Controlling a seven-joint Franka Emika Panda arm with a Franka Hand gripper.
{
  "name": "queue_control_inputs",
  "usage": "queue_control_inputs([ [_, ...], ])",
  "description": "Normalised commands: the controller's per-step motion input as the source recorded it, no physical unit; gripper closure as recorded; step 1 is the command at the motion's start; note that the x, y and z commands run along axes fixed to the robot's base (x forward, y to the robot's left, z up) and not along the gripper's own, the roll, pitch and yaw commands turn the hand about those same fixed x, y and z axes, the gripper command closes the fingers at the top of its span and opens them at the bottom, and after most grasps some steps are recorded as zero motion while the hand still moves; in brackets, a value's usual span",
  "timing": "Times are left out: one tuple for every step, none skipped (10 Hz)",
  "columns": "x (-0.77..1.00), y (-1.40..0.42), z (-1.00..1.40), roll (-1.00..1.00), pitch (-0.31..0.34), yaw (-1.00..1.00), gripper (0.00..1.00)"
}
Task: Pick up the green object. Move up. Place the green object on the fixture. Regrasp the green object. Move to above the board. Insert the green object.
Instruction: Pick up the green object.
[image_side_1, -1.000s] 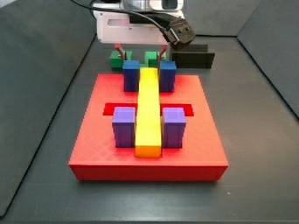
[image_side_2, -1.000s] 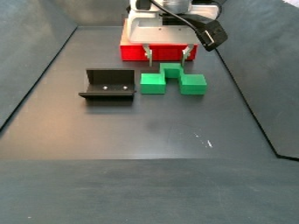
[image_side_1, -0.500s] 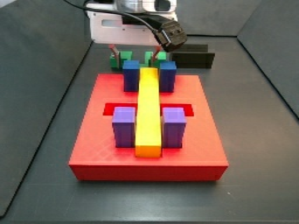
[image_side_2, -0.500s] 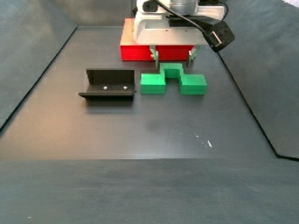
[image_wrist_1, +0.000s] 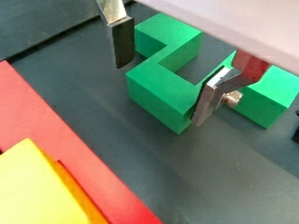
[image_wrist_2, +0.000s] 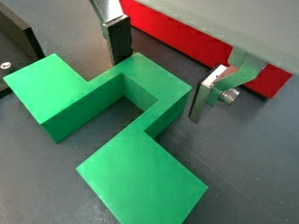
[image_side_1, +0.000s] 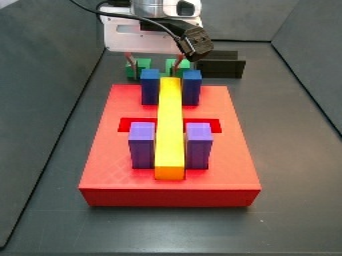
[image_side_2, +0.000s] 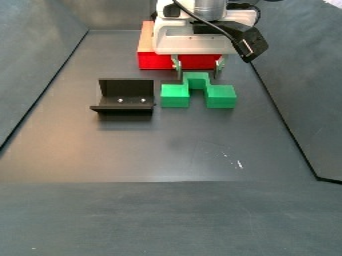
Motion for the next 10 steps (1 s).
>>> queue_control_inputs([
  [0.0,0.09,0.0,0.0,0.0,0.0,0.0],
  [0.01,0.08,-0.03,0.0,0.0,0.0,0.0],
  [0.0,0.03,-0.06,0.0,0.0,0.0,0.0],
  [0.0,0.0,-0.15,0.0,0.0,0.0,0.0],
  [0.0,0.0,-0.24,0.0,0.0,0.0,0.0],
  [0.0,0.0,-0.28,0.0,0.0,0.0,0.0],
  [0.0,0.0,-0.24,0.0,0.0,0.0,0.0],
  [0.0,0.01,-0.01,-0.02,0.0,0.0,0.0],
  [0.0,0.0,0.0,-0.01,0.0,0.0,0.0],
  [0.0,0.0,-0.02,-0.02,0.0,0.0,0.0],
])
